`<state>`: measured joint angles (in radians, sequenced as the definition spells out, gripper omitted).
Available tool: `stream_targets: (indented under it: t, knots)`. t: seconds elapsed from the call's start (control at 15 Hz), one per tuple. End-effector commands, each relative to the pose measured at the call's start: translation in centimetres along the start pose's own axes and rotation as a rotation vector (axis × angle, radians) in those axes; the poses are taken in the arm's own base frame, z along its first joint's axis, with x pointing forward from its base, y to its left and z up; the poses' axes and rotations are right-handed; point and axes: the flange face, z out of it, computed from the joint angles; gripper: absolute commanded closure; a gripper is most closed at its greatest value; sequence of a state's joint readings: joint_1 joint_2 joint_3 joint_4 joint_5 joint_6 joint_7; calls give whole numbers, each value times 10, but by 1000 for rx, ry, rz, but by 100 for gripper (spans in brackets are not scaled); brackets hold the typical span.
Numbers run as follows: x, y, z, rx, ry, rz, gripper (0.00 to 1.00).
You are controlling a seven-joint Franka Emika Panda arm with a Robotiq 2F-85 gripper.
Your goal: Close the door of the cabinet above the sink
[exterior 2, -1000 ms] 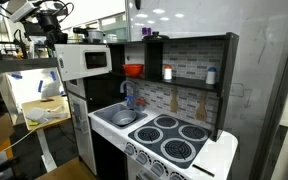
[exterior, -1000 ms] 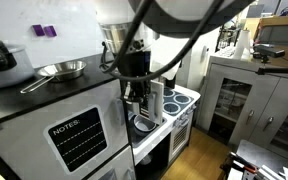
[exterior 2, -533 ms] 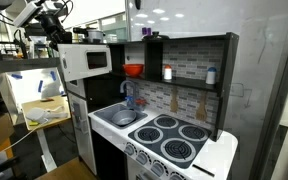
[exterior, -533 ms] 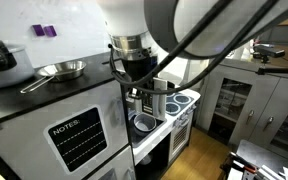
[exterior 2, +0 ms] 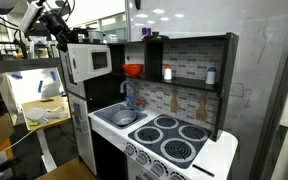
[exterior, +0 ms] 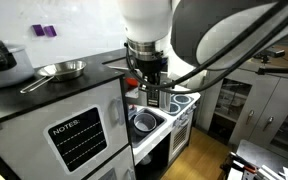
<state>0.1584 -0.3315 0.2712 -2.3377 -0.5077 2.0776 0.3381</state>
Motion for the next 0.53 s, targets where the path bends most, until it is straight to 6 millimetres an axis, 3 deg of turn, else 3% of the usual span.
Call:
stream_targets:
  t: [0.0, 0.47]
  knots:
    - [-11, 14, 6, -28, 49, 42, 100]
    - [-26, 43, 19, -50, 112, 159, 100]
